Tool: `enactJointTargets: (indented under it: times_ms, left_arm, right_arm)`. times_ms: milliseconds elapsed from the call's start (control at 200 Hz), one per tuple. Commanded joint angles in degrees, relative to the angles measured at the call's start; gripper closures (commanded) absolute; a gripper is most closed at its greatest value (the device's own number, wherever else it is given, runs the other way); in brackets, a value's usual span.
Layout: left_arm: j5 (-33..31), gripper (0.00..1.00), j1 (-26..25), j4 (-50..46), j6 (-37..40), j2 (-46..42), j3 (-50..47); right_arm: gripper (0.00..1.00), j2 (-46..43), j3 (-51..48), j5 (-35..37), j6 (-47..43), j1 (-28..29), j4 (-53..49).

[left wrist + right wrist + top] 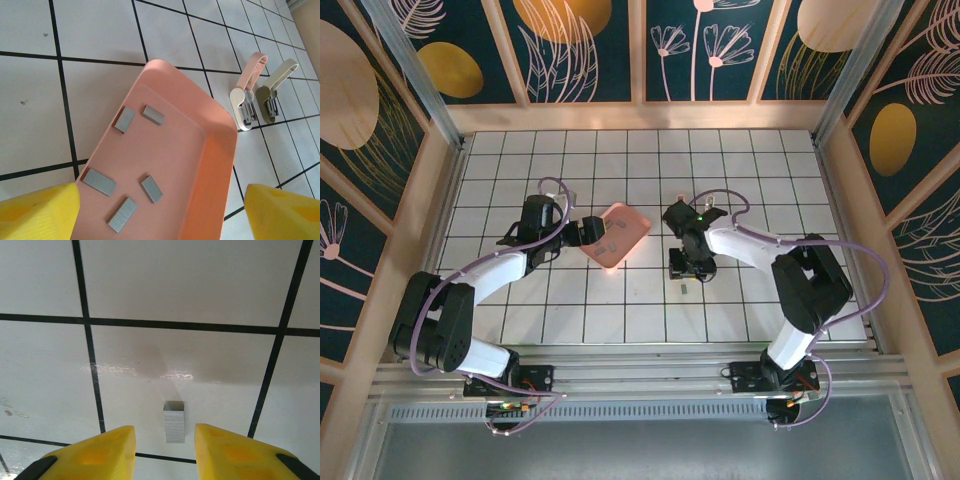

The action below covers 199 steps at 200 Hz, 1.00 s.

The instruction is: Load the staples into the stapler

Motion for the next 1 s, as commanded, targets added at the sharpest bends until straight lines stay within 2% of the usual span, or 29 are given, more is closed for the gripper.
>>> enactJointTargets:
  times_ms: [0, 991]
  left_arm:
    - [-0.45, 0.15, -0.27, 0.93, 0.66, 0.90, -0.61]
    - [-0.45, 0.15, -0.26, 0.94, 0.49, 1.79, -0.26]
  right_arm:
    - [0.64, 1.23, 0.12, -0.46, -1.46, 0.08, -2.14]
    - [0.73, 6.96, -1.59, -1.78, -4.20, 0.08, 1.53]
